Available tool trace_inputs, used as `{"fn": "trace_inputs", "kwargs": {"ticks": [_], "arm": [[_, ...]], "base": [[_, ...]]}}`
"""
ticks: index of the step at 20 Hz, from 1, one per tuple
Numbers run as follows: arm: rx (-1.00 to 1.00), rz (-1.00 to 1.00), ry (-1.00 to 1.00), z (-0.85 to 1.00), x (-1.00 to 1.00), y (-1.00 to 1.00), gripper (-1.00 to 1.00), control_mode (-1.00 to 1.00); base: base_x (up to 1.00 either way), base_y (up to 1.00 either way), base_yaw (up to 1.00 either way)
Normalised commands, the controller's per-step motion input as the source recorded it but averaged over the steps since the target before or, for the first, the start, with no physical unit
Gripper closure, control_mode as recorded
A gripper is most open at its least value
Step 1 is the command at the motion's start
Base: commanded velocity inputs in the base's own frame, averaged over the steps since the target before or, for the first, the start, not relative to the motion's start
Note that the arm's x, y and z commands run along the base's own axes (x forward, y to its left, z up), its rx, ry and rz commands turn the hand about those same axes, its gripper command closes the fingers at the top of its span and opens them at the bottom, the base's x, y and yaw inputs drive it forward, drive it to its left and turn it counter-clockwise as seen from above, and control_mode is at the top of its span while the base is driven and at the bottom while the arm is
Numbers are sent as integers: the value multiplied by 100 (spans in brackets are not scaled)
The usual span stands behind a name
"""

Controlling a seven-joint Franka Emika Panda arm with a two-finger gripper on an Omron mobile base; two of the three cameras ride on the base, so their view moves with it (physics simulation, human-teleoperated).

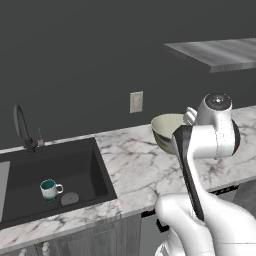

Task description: Pick the mug and place it in the sink. Pick the bowl and place it in the open cabinet and then close the cabinet.

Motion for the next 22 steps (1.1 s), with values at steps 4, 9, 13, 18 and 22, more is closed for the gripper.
{"fn": "trace_inputs", "kwargs": {"ticks": [4,9,13,18,22], "arm": [[0,0,0,39,-23,0,100,-100],[0,0,-2,37,-39,0,100,-100],[0,0,-3,23,-40,0,100,-100],[0,0,0,29,-48,0,100,-100],[0,0,0,33,-49,0,100,-100]], "base": [[0,0,0],[0,0,0],[0,0,0],[0,0,0],[0,0,0]]}}
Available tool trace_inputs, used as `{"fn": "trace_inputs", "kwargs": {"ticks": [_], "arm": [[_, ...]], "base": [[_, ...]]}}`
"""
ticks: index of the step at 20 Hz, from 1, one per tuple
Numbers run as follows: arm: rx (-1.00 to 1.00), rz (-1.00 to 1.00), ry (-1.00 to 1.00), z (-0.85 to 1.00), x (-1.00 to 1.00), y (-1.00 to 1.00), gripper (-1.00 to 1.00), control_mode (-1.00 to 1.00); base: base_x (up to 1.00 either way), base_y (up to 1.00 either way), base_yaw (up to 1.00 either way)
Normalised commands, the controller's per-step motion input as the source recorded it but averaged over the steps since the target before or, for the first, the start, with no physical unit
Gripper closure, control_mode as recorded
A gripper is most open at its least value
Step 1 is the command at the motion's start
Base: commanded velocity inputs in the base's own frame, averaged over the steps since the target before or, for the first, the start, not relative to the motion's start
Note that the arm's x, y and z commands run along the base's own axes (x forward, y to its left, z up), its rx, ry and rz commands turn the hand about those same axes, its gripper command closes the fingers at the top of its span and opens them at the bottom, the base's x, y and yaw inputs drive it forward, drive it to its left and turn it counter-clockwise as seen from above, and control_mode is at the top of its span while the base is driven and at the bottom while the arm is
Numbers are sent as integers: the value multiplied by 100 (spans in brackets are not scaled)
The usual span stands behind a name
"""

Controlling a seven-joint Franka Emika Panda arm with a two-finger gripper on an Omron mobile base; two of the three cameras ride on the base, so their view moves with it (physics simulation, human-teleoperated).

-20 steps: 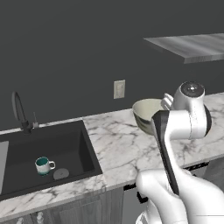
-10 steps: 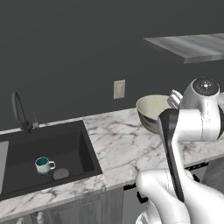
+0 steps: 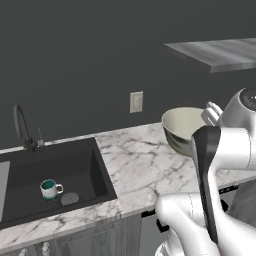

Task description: Pick the mug and place it in the sink. Pick the bowl and place it in the open cabinet and then close the cabinet.

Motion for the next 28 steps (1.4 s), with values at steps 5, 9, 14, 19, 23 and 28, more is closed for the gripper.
{"fn": "trace_inputs", "kwargs": {"ticks": [5,9,14,19,23,28], "arm": [[0,0,0,6,-9,0,100,100],[0,0,0,0,0,0,100,100],[0,0,0,0,0,0,100,100],[0,0,0,0,0,0,100,100],[0,0,0,0,0,0,100,100],[0,0,0,0,0,0,100,100]], "base": [[-43,0,0],[-73,5,-2],[-88,22,0],[-94,26,0],[-76,44,0],[-56,74,0]]}}
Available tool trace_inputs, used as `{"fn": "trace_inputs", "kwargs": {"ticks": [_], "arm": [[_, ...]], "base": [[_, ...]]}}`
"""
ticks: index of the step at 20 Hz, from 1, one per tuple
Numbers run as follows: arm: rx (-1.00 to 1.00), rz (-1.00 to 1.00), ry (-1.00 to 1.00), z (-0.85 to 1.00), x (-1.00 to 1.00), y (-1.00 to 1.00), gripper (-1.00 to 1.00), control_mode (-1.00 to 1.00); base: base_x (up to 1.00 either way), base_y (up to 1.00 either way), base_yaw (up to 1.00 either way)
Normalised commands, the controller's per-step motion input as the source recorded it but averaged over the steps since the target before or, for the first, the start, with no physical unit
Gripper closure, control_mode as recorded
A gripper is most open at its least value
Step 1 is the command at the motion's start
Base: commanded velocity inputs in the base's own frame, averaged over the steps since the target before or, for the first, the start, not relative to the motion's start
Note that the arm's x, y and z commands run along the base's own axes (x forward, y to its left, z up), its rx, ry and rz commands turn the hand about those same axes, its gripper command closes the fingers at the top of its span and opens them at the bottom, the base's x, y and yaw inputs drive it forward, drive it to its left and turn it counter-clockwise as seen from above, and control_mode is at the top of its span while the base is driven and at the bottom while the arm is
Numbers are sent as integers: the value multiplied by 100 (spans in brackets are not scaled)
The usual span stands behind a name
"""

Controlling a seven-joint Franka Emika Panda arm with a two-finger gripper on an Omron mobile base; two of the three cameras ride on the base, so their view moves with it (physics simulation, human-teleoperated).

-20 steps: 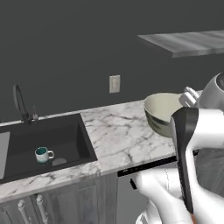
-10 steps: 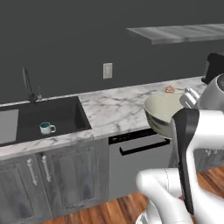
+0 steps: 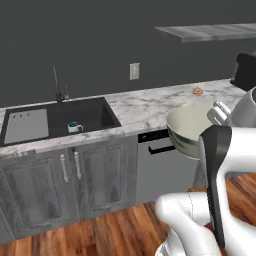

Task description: Pick the mug and place it in the sink. Pick the bowl and place it in the open cabinet and then close the cabinet.

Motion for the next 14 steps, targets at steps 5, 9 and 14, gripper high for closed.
{"fn": "trace_inputs", "kwargs": {"ticks": [5,9,14], "arm": [[0,0,0,0,0,0,100,100],[0,0,0,0,0,0,100,100],[0,0,0,0,0,0,100,100]], "base": [[-13,89,12],[-6,75,34],[-17,51,30]]}}
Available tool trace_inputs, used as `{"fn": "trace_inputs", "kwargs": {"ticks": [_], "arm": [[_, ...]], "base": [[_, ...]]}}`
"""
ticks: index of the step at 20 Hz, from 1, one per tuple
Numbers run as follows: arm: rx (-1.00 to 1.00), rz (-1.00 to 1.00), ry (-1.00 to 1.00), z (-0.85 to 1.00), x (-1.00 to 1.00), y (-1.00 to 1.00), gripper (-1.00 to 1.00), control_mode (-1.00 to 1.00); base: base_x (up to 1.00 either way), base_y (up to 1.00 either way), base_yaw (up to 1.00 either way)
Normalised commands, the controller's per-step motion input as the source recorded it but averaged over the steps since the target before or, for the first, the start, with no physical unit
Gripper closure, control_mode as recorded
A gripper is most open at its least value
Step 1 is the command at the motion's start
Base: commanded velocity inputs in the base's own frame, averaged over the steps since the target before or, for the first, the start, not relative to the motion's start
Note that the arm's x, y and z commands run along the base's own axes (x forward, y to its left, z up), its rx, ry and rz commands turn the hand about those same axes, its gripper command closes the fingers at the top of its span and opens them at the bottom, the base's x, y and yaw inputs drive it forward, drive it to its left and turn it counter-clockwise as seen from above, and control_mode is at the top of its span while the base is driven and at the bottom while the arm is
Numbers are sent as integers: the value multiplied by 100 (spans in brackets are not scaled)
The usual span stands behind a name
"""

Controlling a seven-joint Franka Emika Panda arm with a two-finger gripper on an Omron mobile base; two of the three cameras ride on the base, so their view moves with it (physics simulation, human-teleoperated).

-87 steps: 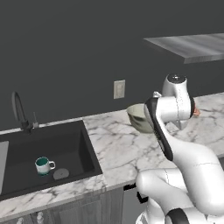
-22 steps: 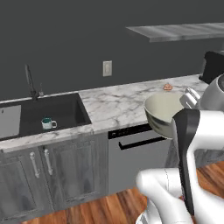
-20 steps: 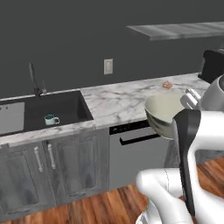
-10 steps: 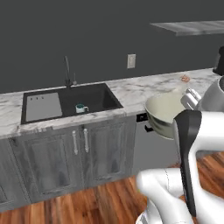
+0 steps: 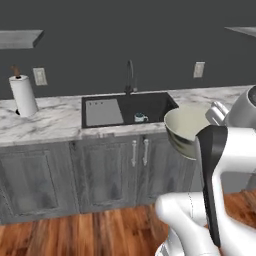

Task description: Pick the mug and place it in the sink. Pick the bowl and place it in the open cabinet and then close the cabinet.

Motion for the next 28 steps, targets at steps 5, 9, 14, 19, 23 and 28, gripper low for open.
{"fn": "trace_inputs", "kwargs": {"ticks": [5,9,14,19,23,28], "arm": [[0,0,0,0,0,0,100,100],[0,0,0,0,0,0,100,100],[0,0,0,0,0,0,100,100],[0,0,0,0,0,0,100,100],[0,0,0,0,0,0,100,100],[0,0,0,0,0,0,100,100]], "base": [[-18,46,29],[-17,25,26],[-9,9,20],[0,-12,-35],[0,0,-100],[0,0,-100]]}}
